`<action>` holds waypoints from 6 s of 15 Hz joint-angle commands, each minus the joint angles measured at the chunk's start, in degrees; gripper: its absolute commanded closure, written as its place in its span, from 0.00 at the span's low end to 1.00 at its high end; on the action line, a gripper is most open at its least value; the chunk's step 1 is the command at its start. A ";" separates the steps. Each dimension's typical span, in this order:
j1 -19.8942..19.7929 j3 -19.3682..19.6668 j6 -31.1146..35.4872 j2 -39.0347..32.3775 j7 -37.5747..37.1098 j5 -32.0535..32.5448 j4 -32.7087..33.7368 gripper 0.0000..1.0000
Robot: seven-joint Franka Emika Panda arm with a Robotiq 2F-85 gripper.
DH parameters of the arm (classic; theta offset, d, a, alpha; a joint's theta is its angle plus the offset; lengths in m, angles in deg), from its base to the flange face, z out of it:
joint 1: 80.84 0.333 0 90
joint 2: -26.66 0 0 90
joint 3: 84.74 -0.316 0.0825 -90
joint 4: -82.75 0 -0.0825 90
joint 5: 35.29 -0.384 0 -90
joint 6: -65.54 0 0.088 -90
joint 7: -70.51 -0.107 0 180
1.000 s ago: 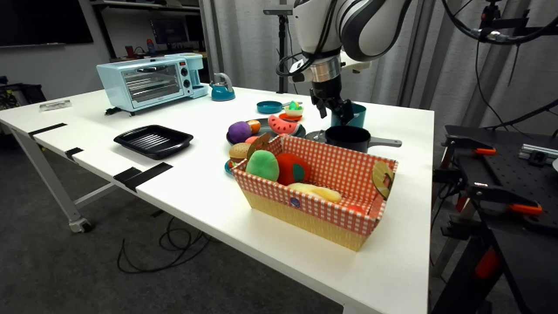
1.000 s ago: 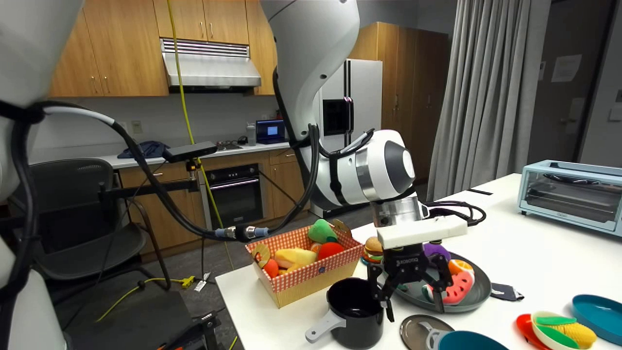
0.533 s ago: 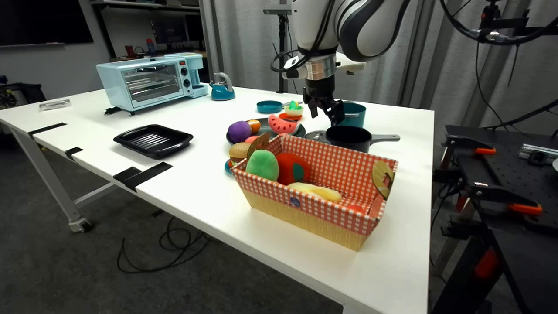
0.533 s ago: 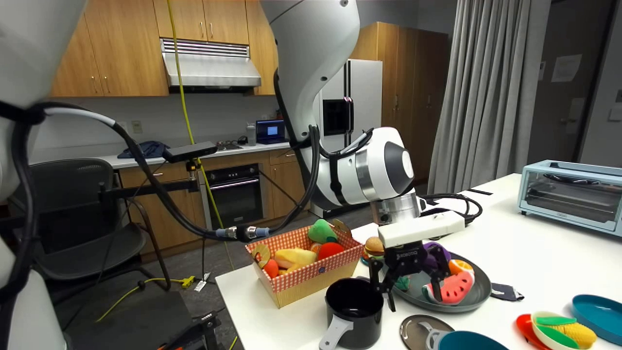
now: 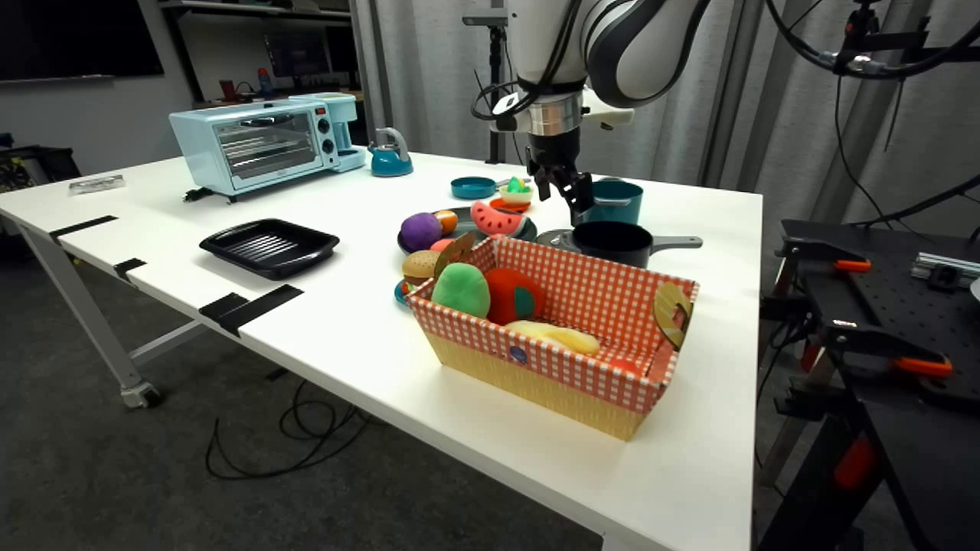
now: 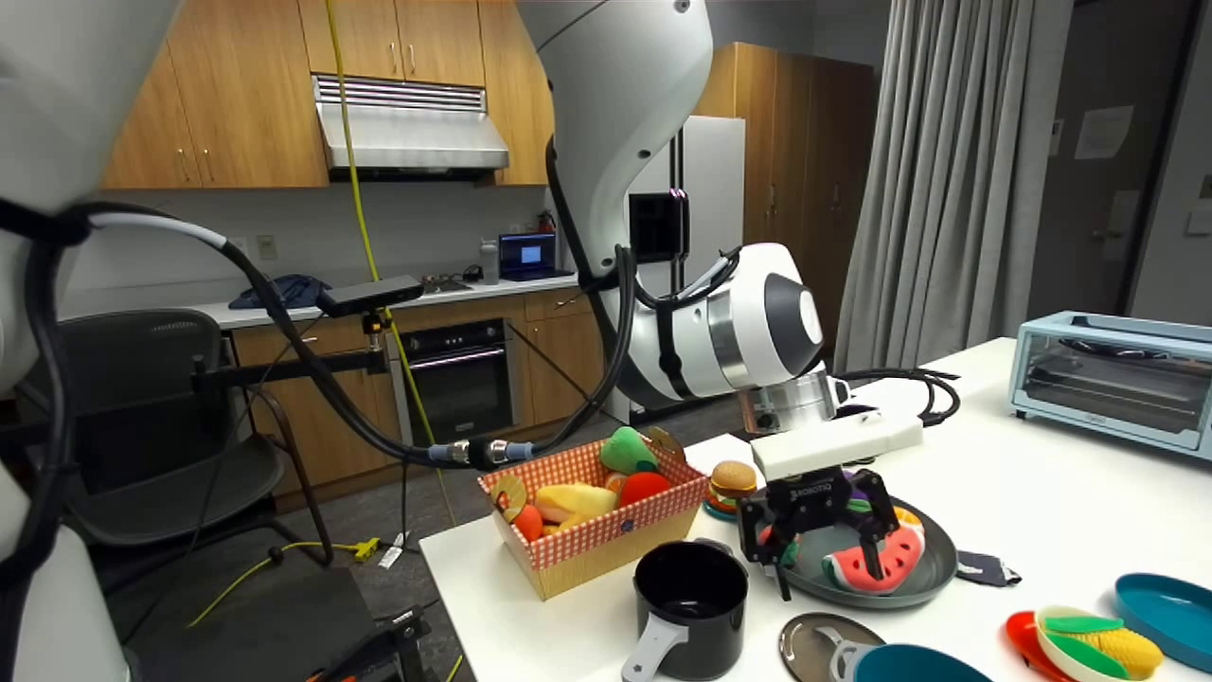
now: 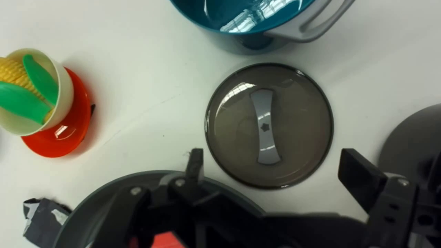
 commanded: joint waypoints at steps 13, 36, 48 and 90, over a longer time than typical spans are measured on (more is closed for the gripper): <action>0.26 1.31 0.08 -2.26 -3.30 0.69 2.80 0.00; 2.72 4.64 -0.11 -7.38 -7.95 4.92 3.84 0.81; 2.43 3.77 -1.05 -4.42 -7.89 3.33 3.93 0.96; -3.78 9.27 -3.42 7.45 -10.56 12.44 -2.36 0.96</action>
